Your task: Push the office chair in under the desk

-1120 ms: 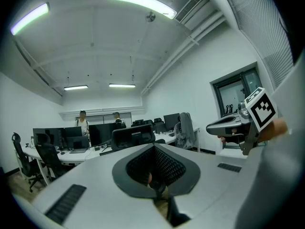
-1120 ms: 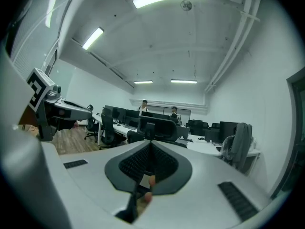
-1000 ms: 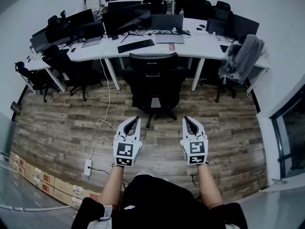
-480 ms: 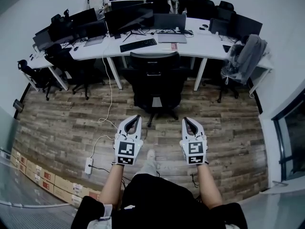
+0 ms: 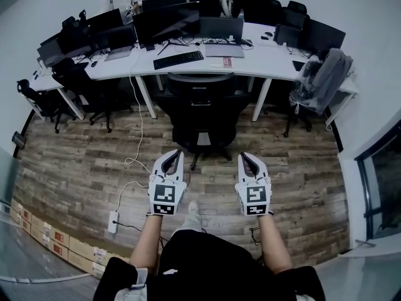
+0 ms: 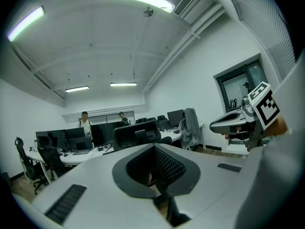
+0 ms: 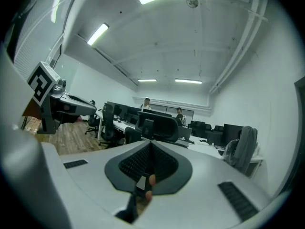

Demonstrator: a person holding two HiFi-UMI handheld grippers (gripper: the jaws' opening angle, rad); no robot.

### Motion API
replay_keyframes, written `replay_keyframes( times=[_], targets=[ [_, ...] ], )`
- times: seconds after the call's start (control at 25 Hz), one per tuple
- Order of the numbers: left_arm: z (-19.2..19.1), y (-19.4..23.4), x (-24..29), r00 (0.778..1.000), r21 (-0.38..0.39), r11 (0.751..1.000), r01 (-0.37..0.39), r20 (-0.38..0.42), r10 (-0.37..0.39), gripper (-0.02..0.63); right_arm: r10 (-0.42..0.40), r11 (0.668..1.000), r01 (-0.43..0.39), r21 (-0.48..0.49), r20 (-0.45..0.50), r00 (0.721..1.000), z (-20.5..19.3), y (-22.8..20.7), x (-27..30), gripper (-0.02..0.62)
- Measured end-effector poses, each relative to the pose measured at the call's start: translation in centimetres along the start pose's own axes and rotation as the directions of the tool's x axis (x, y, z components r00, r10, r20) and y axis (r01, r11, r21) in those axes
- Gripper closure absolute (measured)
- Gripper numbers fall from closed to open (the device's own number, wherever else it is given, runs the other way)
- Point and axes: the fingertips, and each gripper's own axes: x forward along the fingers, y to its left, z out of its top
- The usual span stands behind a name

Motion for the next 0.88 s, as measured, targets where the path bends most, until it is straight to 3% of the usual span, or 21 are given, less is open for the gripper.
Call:
replay_keyframes(
  times=[0.88],
  targets=[
    [-0.6,10.9,14.4,0.998,-0.022,0.998,0.056,-0.013,-0.056,0.591,-0.021,0.993,0.018,-0.115,-0.027,0.999,2.4,-1.3,18.0,0.571]
  ],
)
